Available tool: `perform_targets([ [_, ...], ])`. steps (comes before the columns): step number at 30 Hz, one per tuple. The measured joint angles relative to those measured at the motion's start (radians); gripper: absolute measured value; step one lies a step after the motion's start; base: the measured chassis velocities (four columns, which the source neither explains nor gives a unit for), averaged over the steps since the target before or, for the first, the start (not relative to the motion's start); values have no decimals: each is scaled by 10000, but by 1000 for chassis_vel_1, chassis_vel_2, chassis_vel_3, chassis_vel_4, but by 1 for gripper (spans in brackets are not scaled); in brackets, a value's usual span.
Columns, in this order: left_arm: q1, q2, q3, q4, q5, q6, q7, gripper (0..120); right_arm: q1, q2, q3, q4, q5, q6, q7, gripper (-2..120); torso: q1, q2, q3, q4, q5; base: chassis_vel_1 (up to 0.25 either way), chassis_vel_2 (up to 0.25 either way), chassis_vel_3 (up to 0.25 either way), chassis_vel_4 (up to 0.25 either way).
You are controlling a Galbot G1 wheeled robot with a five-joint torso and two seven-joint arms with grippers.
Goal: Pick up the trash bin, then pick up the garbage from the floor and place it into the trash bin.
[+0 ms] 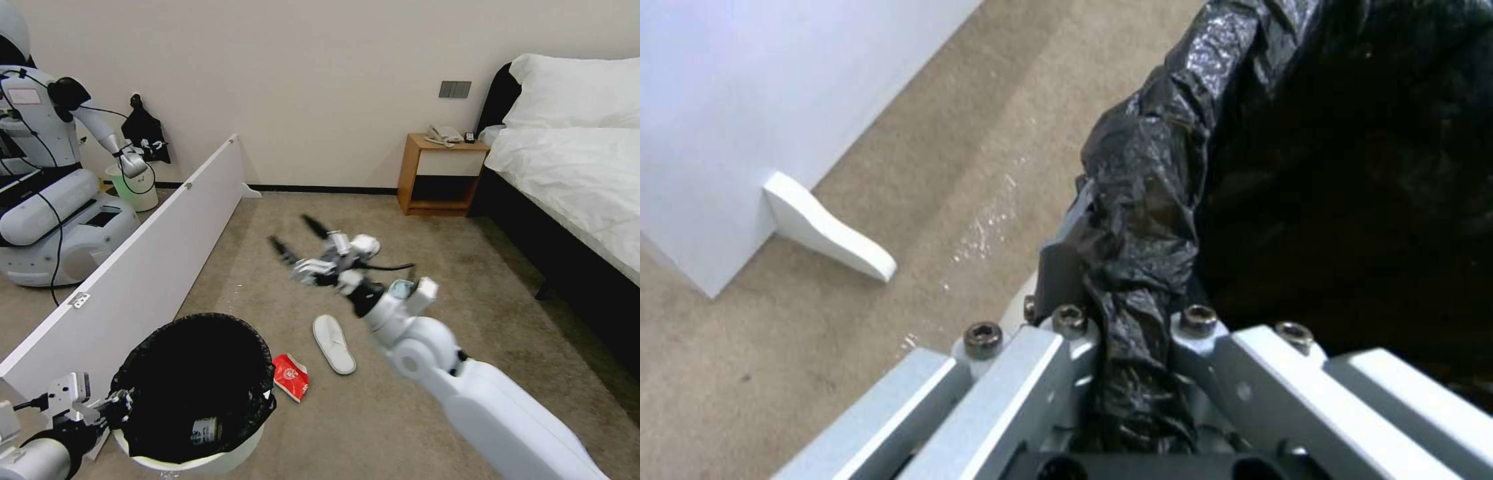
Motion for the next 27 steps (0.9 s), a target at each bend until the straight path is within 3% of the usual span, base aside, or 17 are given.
perform_targets([
  [5, 34, -119, -297, 88, 132, -13, 35, 3, -2369, -773, 1875, 592, -581, -538, 988, 100, 0, 1, 0, -1, 0, 0, 0, 0, 0],
  [6, 109, -201, -436, 65, 207, -20, 50, 3, -3353, -847, 2668, 868, -1016, -670, 1159, 100, 0, 1, -1, 4, 0, 0, 0, 0, 0],
  [10, 178, -253, -527, 57, 388, -34, 103, 3, -4740, -769, 3664, 1180, -1703, -772, 1250, 100, 0, 0, -1, 0, 0, 0, 0, 0, 0],
  [12, 196, -282, -584, 55, 542, -63, 121, 3, -6275, -427, 4728, 1449, -2657, -809, 1247, 100, 0, 0, -2, -4, 1, 0, 0, 0, 0],
  [18, 97, -344, -603, 249, 1067, -138, 189, 3, -8452, 303, 5657, 1448, -4036, -550, 856, 100, 0, 1, -1, -1, -2, 0, 0, 0, 0],
  [22, -17, -388, -608, 512, 1323, -179, 273, 3, -9418, 976, 5718, 942, -4861, 15, 306, 100, -1, 1, -1, -4, -2, 0, 0, 0, 0],
  [27, -33, -408, -679, 676, 1352, -188, 331, 3, -9697, 1437, 5359, 579, -5381, 263, 87, 100, 0, 1, -2, 0, -3, 0, 0, 0, 0],
])
